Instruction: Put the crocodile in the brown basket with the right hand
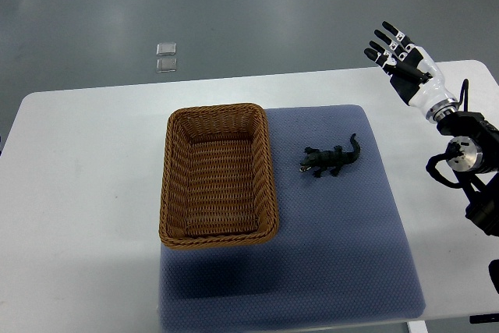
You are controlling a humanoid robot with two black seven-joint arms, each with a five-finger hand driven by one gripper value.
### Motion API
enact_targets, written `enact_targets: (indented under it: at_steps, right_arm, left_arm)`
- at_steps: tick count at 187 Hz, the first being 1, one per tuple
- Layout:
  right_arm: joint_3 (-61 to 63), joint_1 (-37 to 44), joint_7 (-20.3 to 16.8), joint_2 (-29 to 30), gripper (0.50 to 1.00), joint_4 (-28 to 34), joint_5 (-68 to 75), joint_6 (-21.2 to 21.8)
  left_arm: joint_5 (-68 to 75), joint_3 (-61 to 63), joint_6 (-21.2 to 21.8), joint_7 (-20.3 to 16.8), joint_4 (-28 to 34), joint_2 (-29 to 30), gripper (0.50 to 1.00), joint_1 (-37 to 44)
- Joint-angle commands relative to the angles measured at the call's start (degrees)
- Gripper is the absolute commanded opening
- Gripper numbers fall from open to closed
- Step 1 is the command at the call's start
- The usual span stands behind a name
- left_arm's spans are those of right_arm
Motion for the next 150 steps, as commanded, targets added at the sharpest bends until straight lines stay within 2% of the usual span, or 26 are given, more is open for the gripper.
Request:
enact_targets:
  at_steps: [1,150]
  right_arm:
    - [0.0,-0.01,0.0,-0.1,0.93,0.0,0.0,0.24]
    - [-0.09,-0.19,0.17,0.08,0.93,0.0,0.0,1.47]
  left_arm:
    - [0.0,0.0,0.0,0.0,0.0,0.0,1.0,0.0]
    - [0.0,-0.27,0.0,0.09,-0.09,0.0,1.0,0.09]
